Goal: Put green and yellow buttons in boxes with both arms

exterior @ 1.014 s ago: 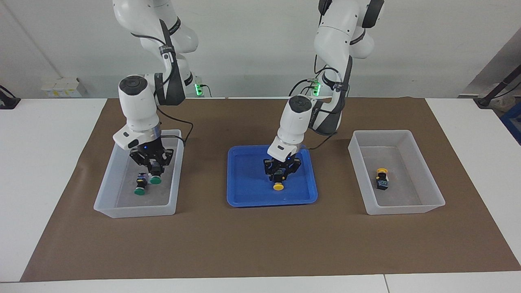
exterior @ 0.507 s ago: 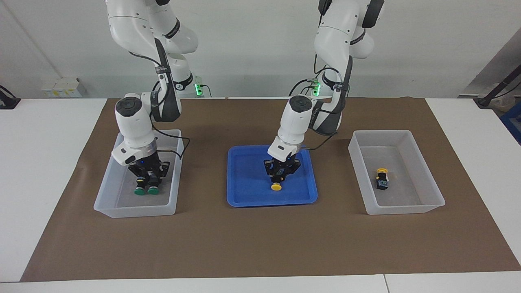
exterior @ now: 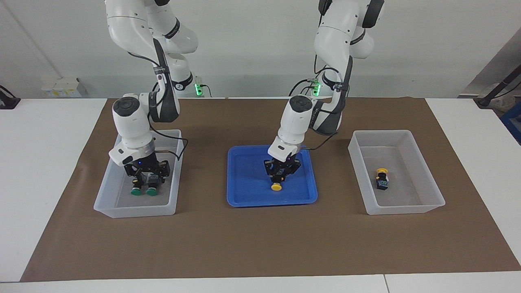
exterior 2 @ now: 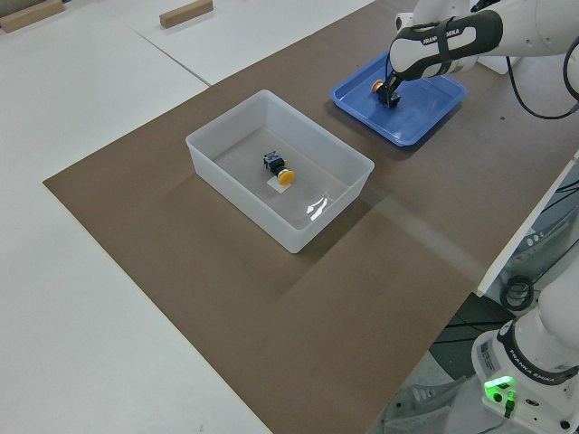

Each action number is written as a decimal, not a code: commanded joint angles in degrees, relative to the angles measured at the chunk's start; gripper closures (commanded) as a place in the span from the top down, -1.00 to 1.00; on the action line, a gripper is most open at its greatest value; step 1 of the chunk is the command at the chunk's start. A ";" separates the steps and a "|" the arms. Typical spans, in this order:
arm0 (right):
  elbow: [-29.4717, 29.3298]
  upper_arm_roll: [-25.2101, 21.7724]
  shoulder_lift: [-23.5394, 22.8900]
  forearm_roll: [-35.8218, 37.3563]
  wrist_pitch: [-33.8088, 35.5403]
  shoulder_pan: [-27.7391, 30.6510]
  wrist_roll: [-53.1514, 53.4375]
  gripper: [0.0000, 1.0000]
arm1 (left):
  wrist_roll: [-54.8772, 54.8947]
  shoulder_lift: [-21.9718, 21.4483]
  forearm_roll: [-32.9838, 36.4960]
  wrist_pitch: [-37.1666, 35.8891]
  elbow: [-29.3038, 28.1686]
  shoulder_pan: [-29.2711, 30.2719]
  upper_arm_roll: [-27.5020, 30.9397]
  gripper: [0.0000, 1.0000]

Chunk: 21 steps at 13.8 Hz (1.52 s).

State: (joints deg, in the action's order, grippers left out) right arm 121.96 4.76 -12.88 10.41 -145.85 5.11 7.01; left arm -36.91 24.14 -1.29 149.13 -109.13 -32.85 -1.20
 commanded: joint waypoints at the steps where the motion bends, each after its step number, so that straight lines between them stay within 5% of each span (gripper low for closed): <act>1: -2.33 0.77 3.55 -0.21 6.43 0.69 -0.86 1.00 | 0.96 -0.23 -0.21 -0.85 0.23 -0.11 0.76 -1.00; 11: -18.84 2.00 11.99 -7.42 36.30 0.42 -1.48 1.00 | 3.59 -4.79 0.14 -18.68 10.34 7.52 0.93 -1.00; 17: -28.70 5.69 12.26 -7.42 49.33 0.42 -1.30 1.00 | 20.18 -8.93 -0.38 -33.00 15.33 20.70 0.49 -1.00; 21: -28.09 5.87 14.46 -7.51 54.26 0.51 -1.48 1.00 | 31.09 -8.93 -0.56 -38.30 17.99 27.91 0.67 -1.00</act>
State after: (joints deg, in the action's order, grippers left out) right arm 94.05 10.12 0.84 3.89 -93.44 4.82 7.01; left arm -9.88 15.06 -1.31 113.03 -92.11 -7.79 0.17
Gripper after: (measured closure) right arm 0.000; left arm 0.581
